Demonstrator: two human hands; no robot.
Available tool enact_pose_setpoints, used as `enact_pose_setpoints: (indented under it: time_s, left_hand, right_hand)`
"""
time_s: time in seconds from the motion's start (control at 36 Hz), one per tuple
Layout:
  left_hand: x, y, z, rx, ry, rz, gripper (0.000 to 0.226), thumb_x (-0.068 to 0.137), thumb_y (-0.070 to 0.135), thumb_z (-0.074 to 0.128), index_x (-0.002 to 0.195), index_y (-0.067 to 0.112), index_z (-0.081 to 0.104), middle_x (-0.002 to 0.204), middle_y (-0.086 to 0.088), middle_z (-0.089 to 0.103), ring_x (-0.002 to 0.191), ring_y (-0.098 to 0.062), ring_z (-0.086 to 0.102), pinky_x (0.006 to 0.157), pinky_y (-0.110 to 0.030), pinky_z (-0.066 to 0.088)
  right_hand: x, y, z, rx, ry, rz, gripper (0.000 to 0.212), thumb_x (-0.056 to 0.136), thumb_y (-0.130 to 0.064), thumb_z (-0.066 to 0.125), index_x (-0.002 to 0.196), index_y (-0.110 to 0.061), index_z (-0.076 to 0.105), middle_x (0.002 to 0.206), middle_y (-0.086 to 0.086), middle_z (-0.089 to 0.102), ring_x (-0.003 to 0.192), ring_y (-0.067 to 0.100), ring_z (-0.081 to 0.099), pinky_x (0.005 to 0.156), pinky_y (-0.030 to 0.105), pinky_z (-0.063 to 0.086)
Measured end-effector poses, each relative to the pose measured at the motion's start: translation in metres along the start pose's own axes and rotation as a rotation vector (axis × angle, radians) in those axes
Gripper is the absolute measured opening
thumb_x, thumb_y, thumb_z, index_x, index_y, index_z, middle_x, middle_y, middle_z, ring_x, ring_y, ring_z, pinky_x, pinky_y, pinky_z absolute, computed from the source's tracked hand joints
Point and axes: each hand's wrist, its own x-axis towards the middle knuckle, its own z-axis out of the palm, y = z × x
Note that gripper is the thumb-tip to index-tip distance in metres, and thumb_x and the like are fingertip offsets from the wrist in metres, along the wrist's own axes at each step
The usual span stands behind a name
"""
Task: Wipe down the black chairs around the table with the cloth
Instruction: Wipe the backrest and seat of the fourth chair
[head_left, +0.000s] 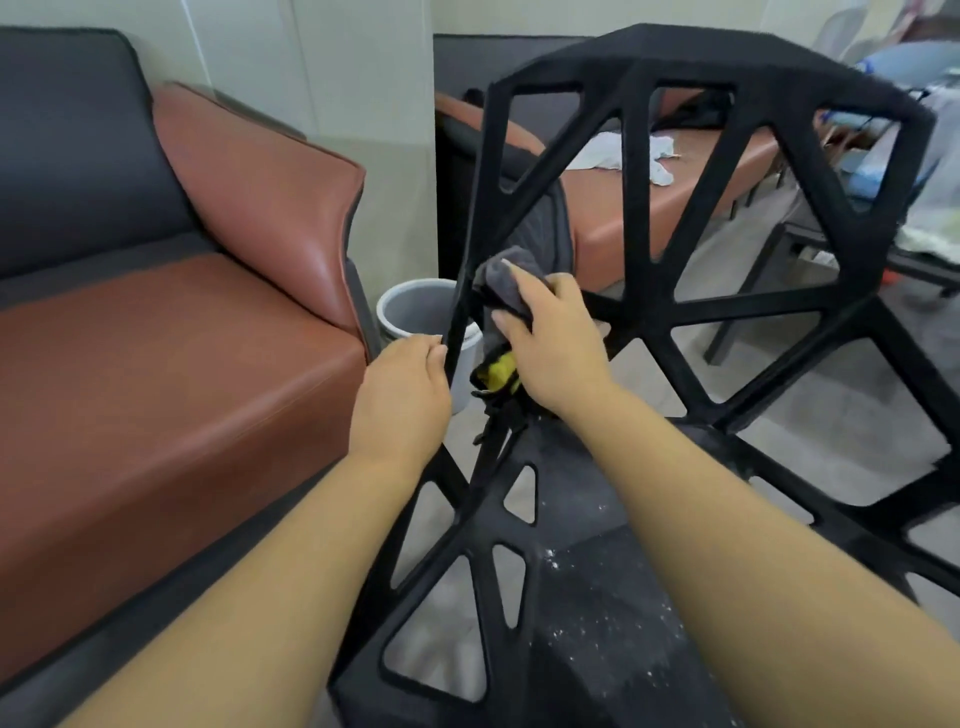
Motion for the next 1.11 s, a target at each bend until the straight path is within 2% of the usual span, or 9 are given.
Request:
enact_pose_setpoints:
  time_s: [0.08,0.31,0.5,0.58,0.67,0.75,0.86,1.0,1.11]
  left_hand:
    - [0.005,0.001,0.005,0.016,-0.021,0.012,0.026,0.100,0.017,0.038,0.109,0.007,0.061,0.106,-0.008,0.062,0.097,-0.024,0.054,0.079,-0.032,0.038]
    - [0.007,-0.001,0.002,0.034,-0.029,0.042,0.024,0.098,0.009,0.039,0.093,0.002,0.062,0.092,-0.011,0.060,0.088,-0.026,0.053,0.070,-0.025,0.031]
    - [0.002,0.003,-0.005,-0.047,-0.052,0.018,0.040,0.086,0.023,0.027,0.090,0.005,0.063,0.090,-0.008,0.060,0.086,-0.023,0.053,0.069,-0.021,0.029]
    - [-0.004,0.005,-0.012,-0.055,-0.088,0.043,0.047,0.085,0.026,0.026,0.101,0.003,0.064,0.100,-0.012,0.064,0.097,-0.026,0.056,0.078,-0.026,0.035]
    - [-0.013,0.000,-0.019,-0.055,-0.126,0.105,0.035,0.097,0.016,0.034,0.115,0.006,0.062,0.110,-0.013,0.065,0.104,-0.029,0.057,0.085,-0.029,0.037]
    - [-0.023,-0.011,-0.025,-0.122,-0.156,0.099,0.031,0.098,0.009,0.043,0.124,0.010,0.060,0.120,-0.009,0.064,0.111,-0.024,0.056,0.086,-0.020,0.035]
    - [-0.030,-0.022,-0.030,-0.258,-0.184,0.019,0.029,0.096,0.011,0.047,0.117,0.017,0.066,0.110,0.005,0.068,0.097,-0.007,0.057,0.076,-0.010,0.034]
    - [-0.032,-0.026,-0.029,-0.288,-0.187,0.006,0.028,0.096,0.014,0.047,0.115,0.020,0.067,0.096,0.023,0.058,0.093,0.002,0.052,0.069,0.000,0.032]
    - [-0.029,-0.030,-0.028,-0.292,-0.217,0.005,0.027,0.095,0.018,0.050,0.117,0.020,0.067,0.108,0.014,0.065,0.098,0.001,0.053,0.075,-0.007,0.031]
  right_hand:
    - [0.015,-0.005,0.016,-0.060,-0.085,-0.034,0.052,0.097,-0.030,0.051,0.146,-0.026,0.035,0.125,0.009,0.040,0.110,0.031,0.047,0.094,0.049,0.042]
    - [-0.017,-0.001,0.029,0.064,-0.141,-0.042,0.057,0.097,-0.025,0.051,0.149,-0.025,0.029,0.131,0.007,0.038,0.109,0.025,0.048,0.091,0.034,0.042]
    - [-0.072,-0.001,0.032,0.051,-0.220,-0.099,0.054,0.095,-0.025,0.055,0.145,-0.025,0.037,0.120,0.002,0.042,0.106,0.024,0.050,0.088,0.038,0.045]
    - [-0.075,-0.005,0.026,0.033,-0.236,-0.088,0.057,0.094,-0.025,0.055,0.147,-0.028,0.034,0.125,0.002,0.041,0.110,0.024,0.048,0.091,0.038,0.043]
    - [-0.070,-0.010,0.022,-0.025,-0.215,-0.074,0.056,0.095,-0.027,0.054,0.147,-0.031,0.032,0.127,0.001,0.040,0.110,0.023,0.048,0.091,0.037,0.043]
    - [-0.066,-0.018,0.024,-0.010,-0.157,-0.001,0.054,0.095,-0.029,0.053,0.146,-0.031,0.034,0.123,0.001,0.041,0.107,0.024,0.049,0.090,0.040,0.045]
    - [-0.075,-0.027,0.029,0.034,-0.144,0.045,0.055,0.095,-0.028,0.054,0.146,-0.029,0.035,0.122,0.002,0.040,0.107,0.025,0.050,0.091,0.038,0.045]
    - [-0.113,-0.025,0.015,-0.091,-0.265,-0.191,0.055,0.091,-0.027,0.060,0.143,-0.027,0.042,0.118,0.006,0.042,0.100,0.027,0.050,0.084,0.041,0.048]
    - [-0.137,-0.021,0.012,-0.151,-0.349,-0.329,0.049,0.088,-0.037,0.048,0.135,-0.022,0.051,0.106,0.009,0.048,0.084,0.027,0.053,0.065,0.033,0.047]
